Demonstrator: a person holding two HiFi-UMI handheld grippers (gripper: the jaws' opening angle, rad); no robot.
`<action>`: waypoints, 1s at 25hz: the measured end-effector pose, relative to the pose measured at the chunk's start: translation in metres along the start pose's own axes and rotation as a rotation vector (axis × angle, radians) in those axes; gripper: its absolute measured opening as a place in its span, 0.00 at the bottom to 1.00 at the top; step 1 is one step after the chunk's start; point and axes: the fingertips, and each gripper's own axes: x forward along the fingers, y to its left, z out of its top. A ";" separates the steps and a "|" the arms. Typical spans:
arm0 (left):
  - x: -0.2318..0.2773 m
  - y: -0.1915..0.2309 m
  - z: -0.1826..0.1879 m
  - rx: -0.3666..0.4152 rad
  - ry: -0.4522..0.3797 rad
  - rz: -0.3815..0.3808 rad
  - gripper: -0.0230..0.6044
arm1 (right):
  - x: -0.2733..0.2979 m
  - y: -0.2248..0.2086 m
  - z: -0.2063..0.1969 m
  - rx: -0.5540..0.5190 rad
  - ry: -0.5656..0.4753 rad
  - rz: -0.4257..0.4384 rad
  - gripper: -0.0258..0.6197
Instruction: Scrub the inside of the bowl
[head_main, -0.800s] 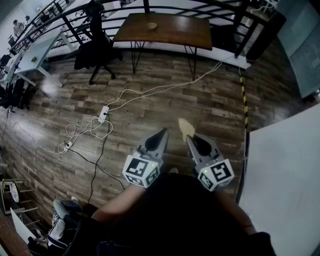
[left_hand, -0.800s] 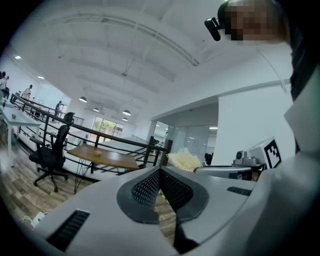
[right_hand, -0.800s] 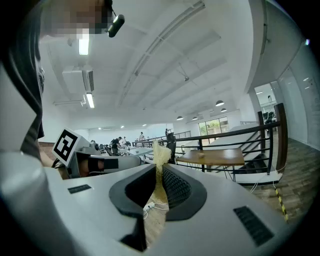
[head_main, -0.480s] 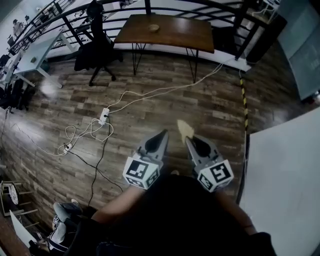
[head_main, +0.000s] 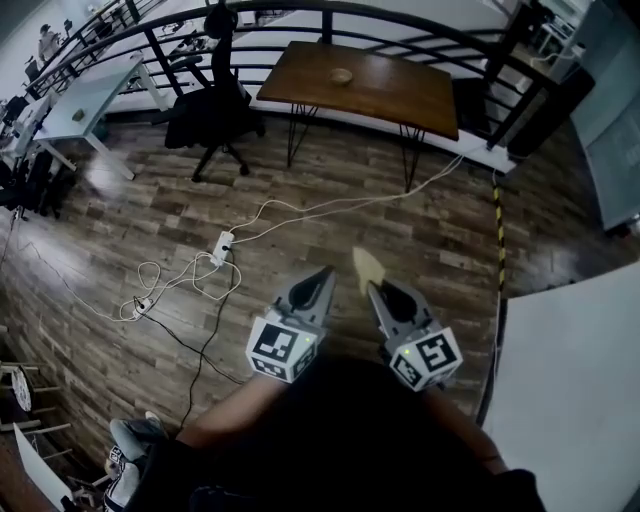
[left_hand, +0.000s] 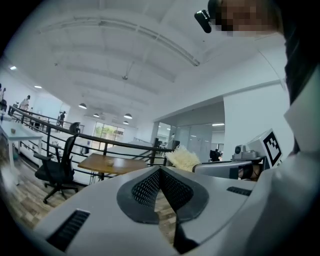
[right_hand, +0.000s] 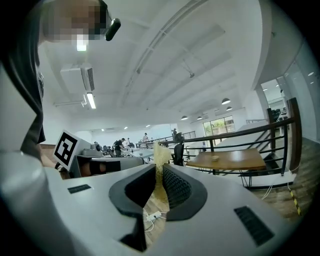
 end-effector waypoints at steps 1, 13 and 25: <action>-0.003 0.015 0.004 0.000 0.004 0.002 0.03 | 0.015 0.005 0.003 0.002 -0.002 0.005 0.11; -0.030 0.130 0.014 -0.052 0.003 0.036 0.03 | 0.129 0.051 0.010 -0.005 0.020 0.065 0.11; 0.036 0.192 0.018 -0.091 0.015 0.101 0.03 | 0.208 -0.010 0.017 -0.004 0.043 0.121 0.11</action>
